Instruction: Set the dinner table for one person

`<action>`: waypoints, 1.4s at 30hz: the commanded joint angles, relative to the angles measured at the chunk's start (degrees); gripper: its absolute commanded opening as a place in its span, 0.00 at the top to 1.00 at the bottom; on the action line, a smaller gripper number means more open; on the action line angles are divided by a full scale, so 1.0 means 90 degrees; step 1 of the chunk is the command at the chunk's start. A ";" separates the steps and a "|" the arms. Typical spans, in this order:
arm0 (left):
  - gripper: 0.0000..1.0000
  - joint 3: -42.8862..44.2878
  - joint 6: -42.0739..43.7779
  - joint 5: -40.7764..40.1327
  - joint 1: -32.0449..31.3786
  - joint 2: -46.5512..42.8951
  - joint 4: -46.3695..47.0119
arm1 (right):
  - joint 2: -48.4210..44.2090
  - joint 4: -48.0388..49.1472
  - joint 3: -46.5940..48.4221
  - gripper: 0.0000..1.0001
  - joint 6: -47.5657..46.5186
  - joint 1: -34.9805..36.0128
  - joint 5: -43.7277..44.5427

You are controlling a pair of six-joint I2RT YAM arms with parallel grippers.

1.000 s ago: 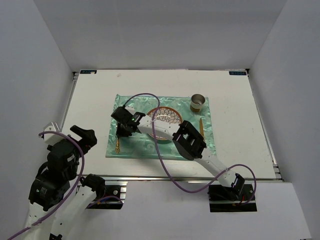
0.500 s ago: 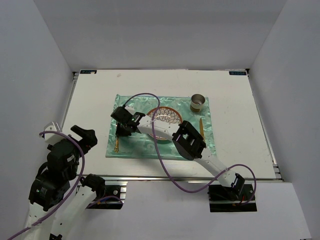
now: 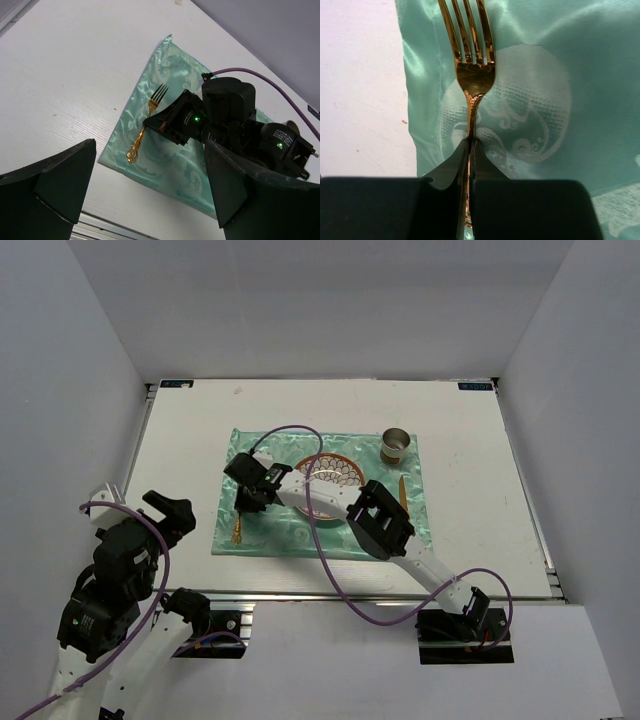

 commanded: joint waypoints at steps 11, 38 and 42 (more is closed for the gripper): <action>0.02 -0.0051 0.0116 0.0069 -0.0012 -0.0084 0.0144 | -0.0210 -0.0219 -0.0134 1.00 0.0012 -0.0172 -0.0034; 0.02 0.0017 0.0126 0.0020 -0.0012 0.0032 0.0046 | -0.2460 -0.0160 -0.0649 0.11 -0.0942 -0.0182 0.0306; 0.02 0.0445 0.0156 -0.0078 -0.0012 0.0568 -0.0507 | -0.4190 -0.0277 -0.2441 0.11 -0.2416 -0.0221 0.1377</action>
